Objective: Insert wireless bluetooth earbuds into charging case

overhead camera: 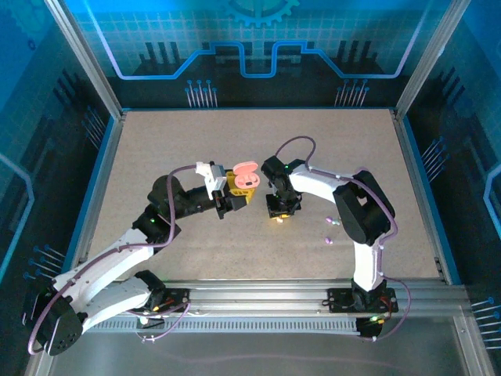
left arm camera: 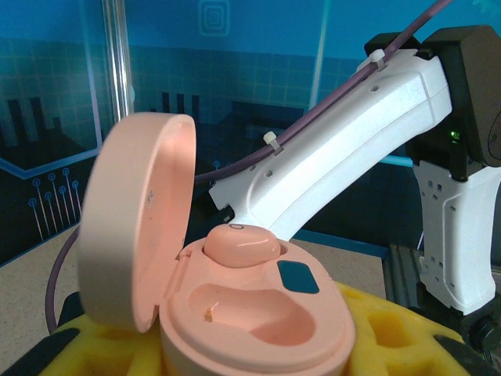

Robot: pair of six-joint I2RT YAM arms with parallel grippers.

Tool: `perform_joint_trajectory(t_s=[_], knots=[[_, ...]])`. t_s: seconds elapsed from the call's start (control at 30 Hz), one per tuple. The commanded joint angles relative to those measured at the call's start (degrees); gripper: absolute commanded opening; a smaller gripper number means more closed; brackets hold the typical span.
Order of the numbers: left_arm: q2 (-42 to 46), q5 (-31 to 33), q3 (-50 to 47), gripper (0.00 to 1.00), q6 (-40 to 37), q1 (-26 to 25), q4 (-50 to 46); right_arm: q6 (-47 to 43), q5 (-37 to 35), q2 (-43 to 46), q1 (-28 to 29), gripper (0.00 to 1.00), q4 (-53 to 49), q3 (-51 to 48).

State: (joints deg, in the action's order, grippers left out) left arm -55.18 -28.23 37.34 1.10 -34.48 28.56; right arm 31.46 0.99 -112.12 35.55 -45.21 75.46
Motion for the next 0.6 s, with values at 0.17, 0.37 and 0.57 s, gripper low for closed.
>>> perform_joint_trajectory(t_s=[0.17,0.37,0.57], knots=[[0.3,0.4,1.4,0.26,-0.8,-0.4,1.4,0.4,-1.3,-1.4,0.0,0.28,-1.8,0.7],[0.5,0.5,1.3,0.26,-0.8,-0.4,1.5,1.1,-1.7,-1.6,0.4,0.27,-2.2,0.6],[0.5,0.6,1.2,0.26,-0.8,-0.3,1.5,1.3,-2.7,-1.5,0.8,0.23,-3.0,1.0]])
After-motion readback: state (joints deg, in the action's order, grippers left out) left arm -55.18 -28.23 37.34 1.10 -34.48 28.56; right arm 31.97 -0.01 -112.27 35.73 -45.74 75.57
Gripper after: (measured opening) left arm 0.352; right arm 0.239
